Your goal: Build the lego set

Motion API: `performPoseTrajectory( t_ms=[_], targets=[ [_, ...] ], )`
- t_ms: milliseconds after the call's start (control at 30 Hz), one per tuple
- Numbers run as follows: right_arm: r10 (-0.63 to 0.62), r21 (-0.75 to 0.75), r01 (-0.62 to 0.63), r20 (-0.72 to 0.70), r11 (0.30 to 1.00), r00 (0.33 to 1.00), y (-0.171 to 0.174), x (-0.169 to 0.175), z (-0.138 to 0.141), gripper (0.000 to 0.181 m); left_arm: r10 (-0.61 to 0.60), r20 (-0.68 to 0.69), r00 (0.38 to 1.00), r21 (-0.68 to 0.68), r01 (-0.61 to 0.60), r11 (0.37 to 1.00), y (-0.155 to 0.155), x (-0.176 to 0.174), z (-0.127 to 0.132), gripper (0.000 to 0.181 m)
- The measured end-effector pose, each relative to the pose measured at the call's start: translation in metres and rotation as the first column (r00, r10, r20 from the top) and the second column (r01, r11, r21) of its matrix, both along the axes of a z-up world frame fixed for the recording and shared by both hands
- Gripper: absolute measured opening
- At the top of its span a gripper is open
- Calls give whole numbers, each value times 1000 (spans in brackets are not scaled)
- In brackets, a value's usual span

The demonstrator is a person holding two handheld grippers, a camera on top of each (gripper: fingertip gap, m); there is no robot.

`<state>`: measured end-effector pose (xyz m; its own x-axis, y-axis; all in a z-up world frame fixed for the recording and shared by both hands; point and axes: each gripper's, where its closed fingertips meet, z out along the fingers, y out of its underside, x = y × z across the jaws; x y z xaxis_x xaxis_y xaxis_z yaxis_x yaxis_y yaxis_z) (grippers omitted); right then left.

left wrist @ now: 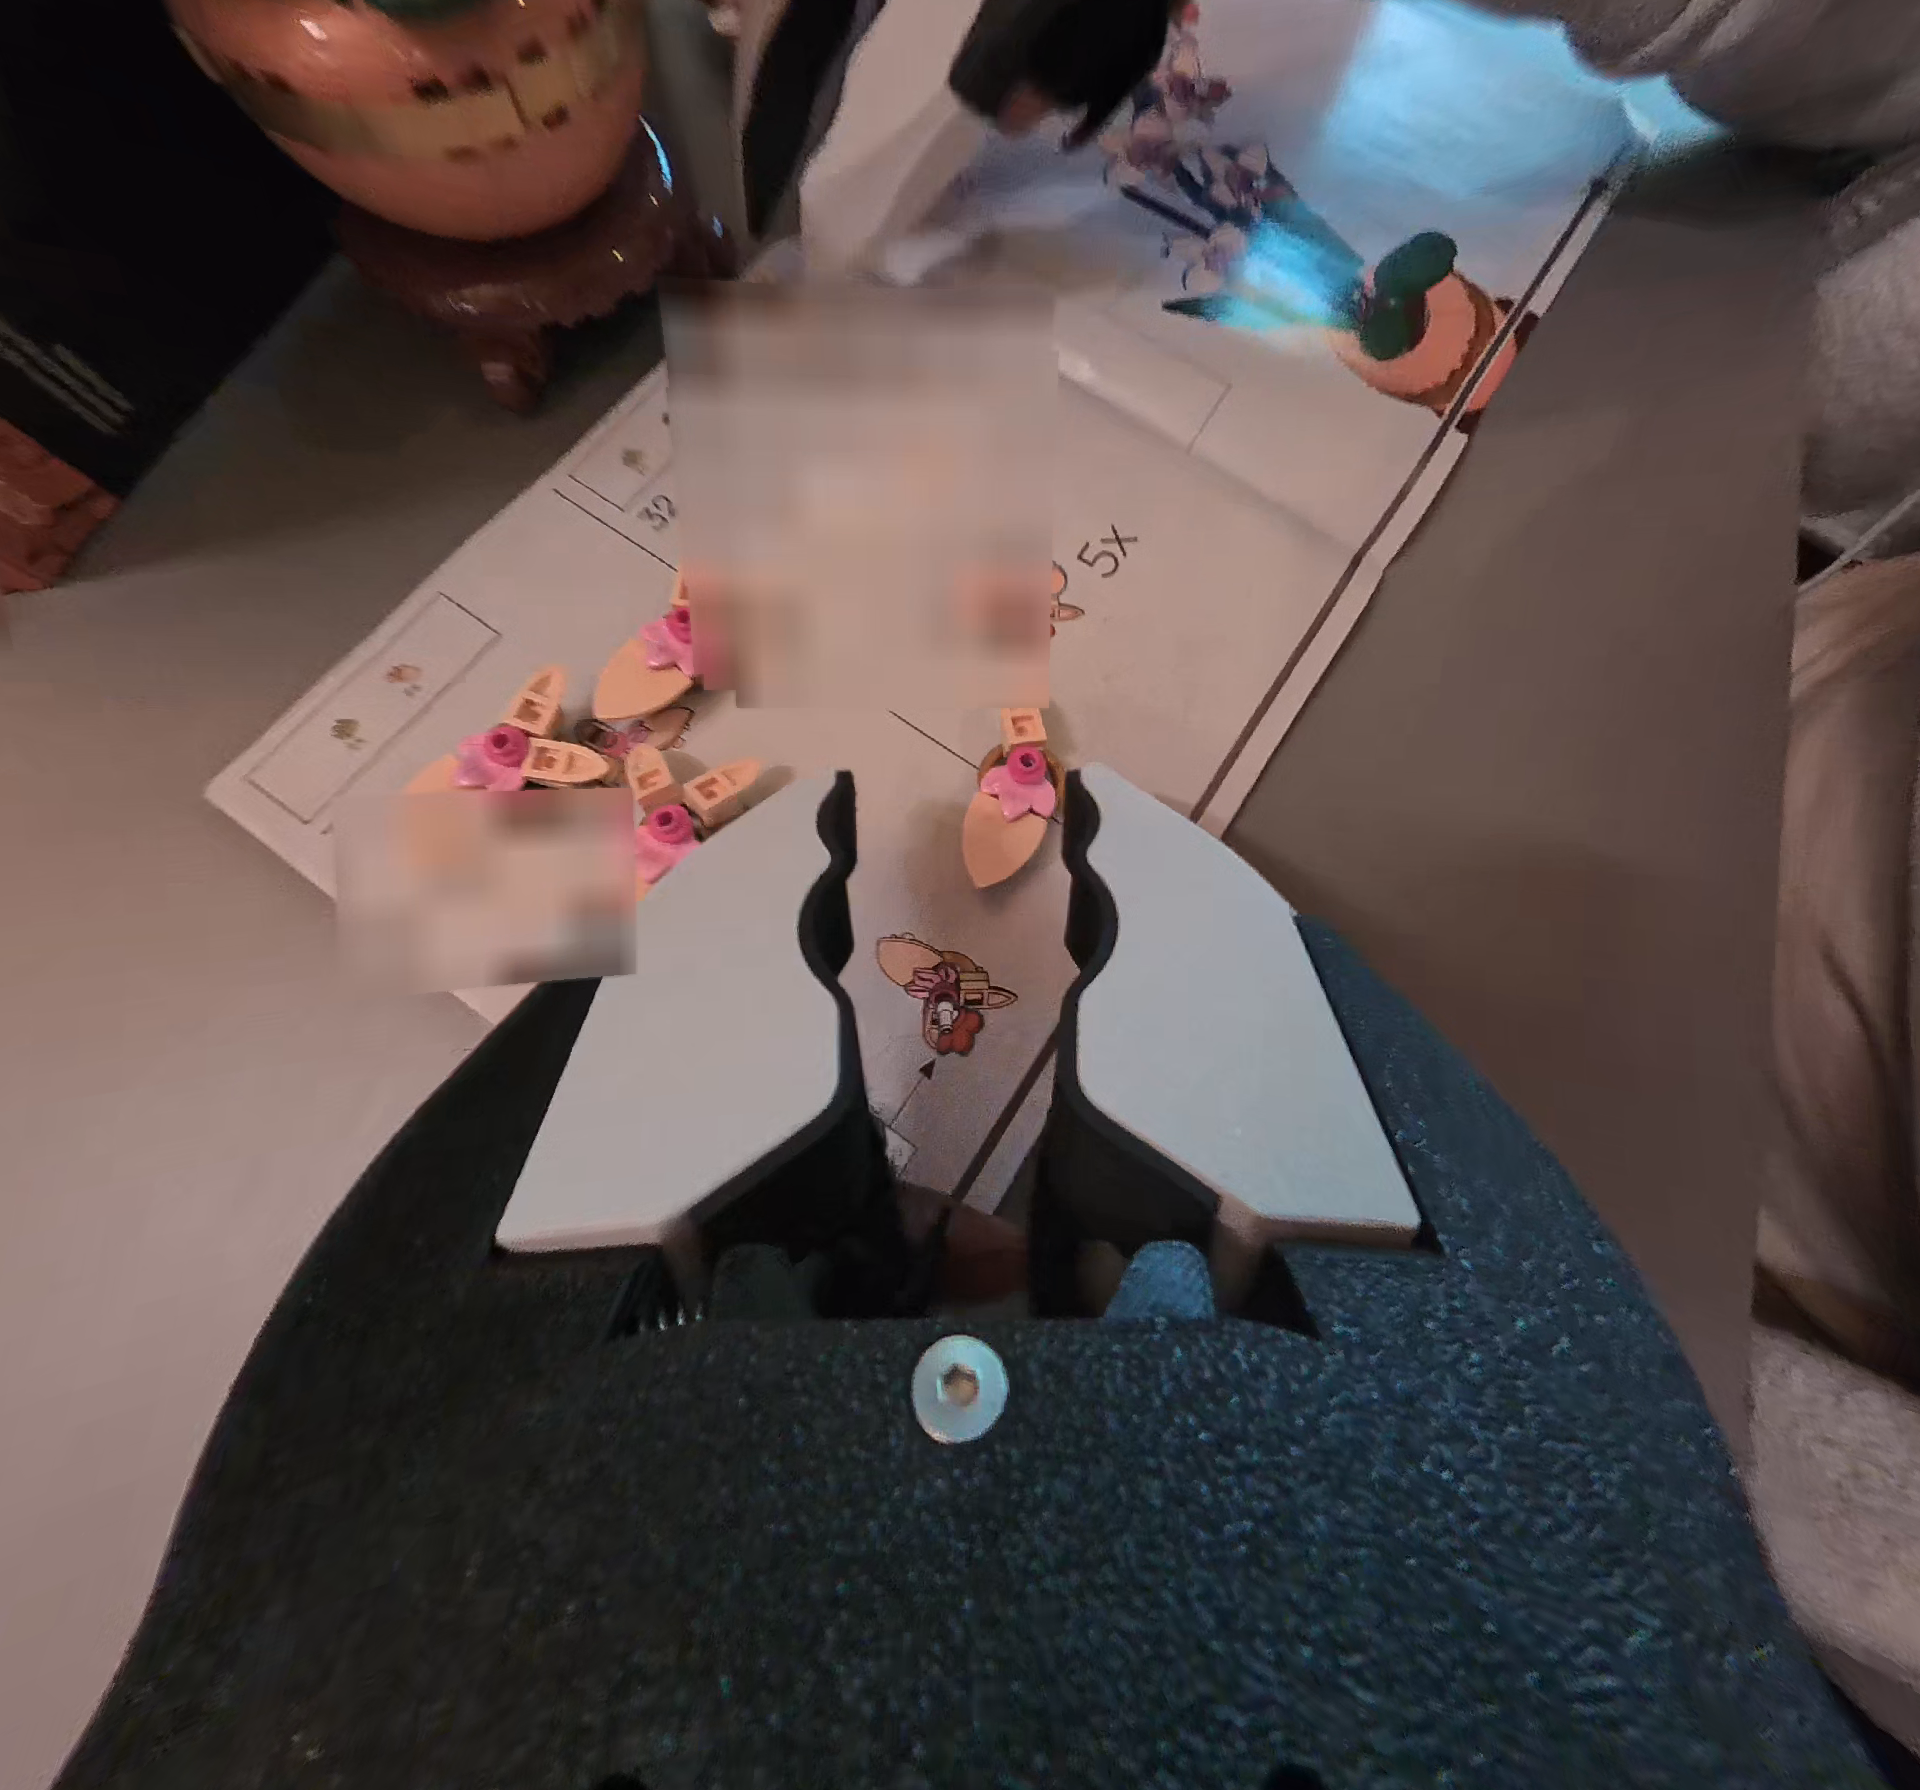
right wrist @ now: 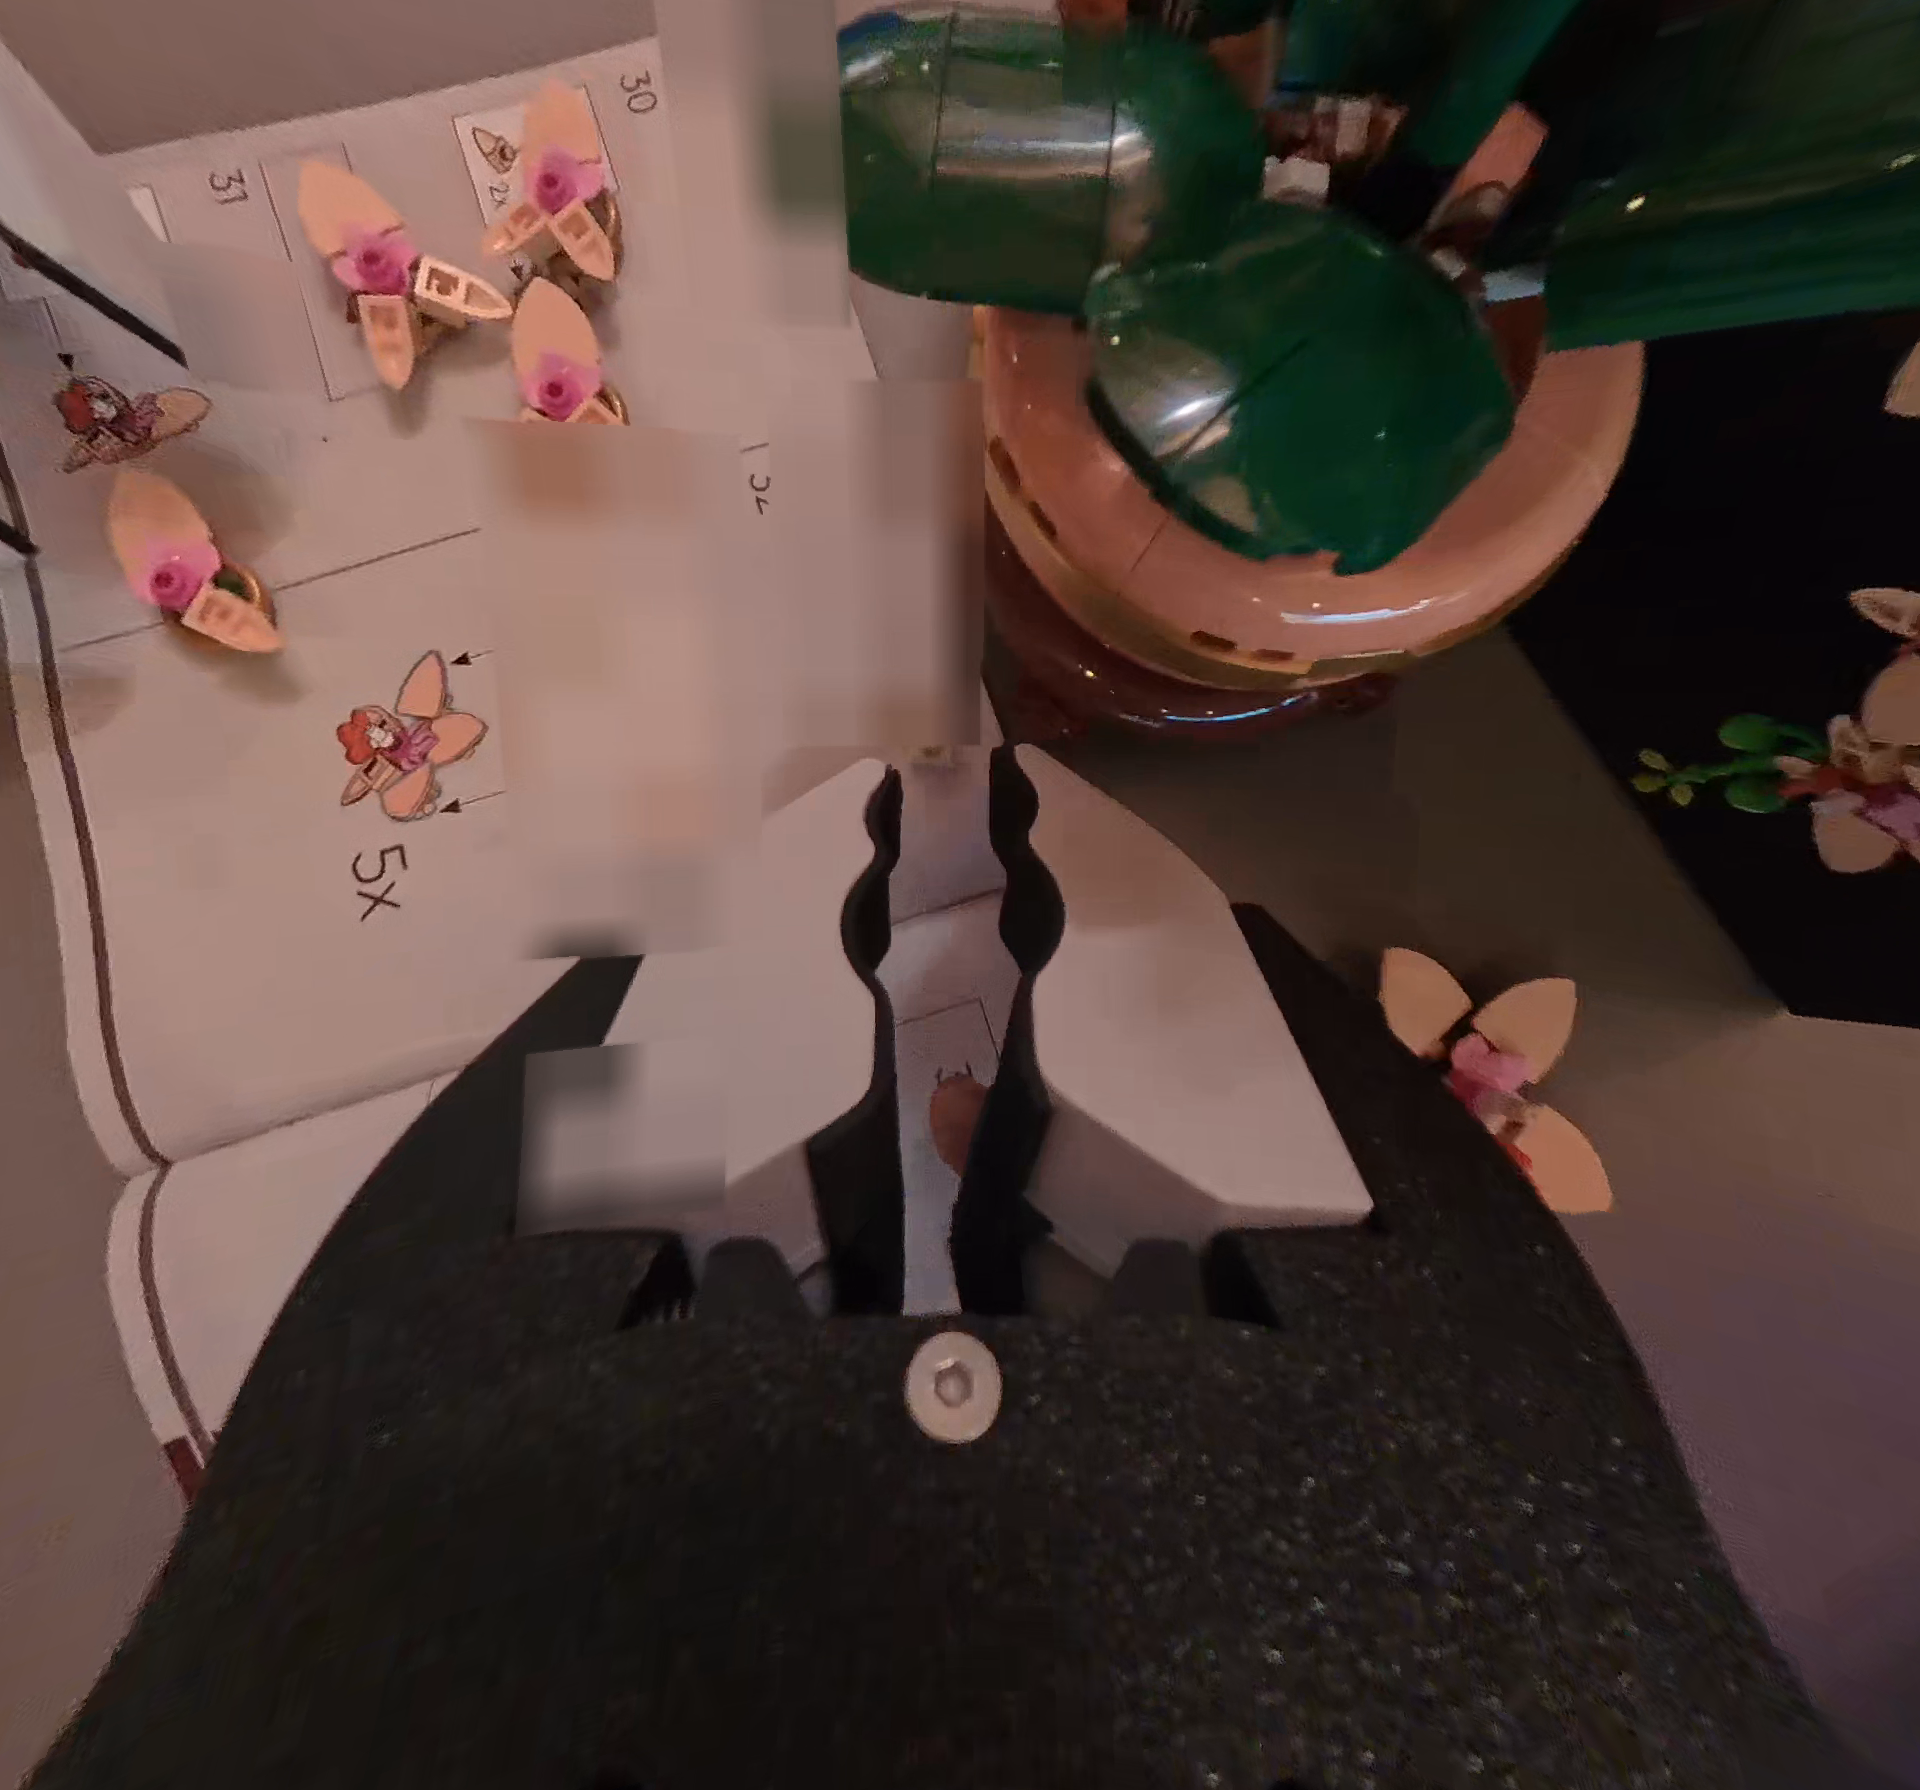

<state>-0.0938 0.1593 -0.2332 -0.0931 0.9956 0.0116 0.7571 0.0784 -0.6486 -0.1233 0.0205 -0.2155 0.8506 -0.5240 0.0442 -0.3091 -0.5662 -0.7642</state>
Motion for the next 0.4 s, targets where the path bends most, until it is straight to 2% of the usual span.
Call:
performPoseTrajectory(
  t_ms=[33,133,233,267,300,333,367,400],
  targets=[
    [5,-17,-5,9,1000,1000,-1,-1,-3,17,7,-5,1000,33,-7,999,1,-2,5,37],
    [19,-34,-19,1,999,1000,-4,-7,-8,13,27,-41,999,145,-21,989,5,-8,20,33],
    [39,-48,-39,-14,998,999,-7,-10,-10,8,-1,-115,993,293,35,955,9,-6,34,27],
    [67,-103,-71,-42,992,997,-15,-10,-5,8,-8,-154,988,358,64,931,12,-4,41,26],
    [94,-219,-114,-103,969,990,-29,-11,7,8,-16,-205,979,425,104,899,14,-3,47,26],
    [107,-371,-165,-171,914,979,-45,-11,24,8,-27,-263,964,481,156,863,16,0,52,25],
    [136,-527,-241,-230,815,964,-63,-6,43,8,-36,-324,945,520,210,828,18,3,56,25],
    [177,-650,-323,-281,688,943,-81,1,63,8,-47,-382,923,547,267,794,19,7,59,25]
  ],
)
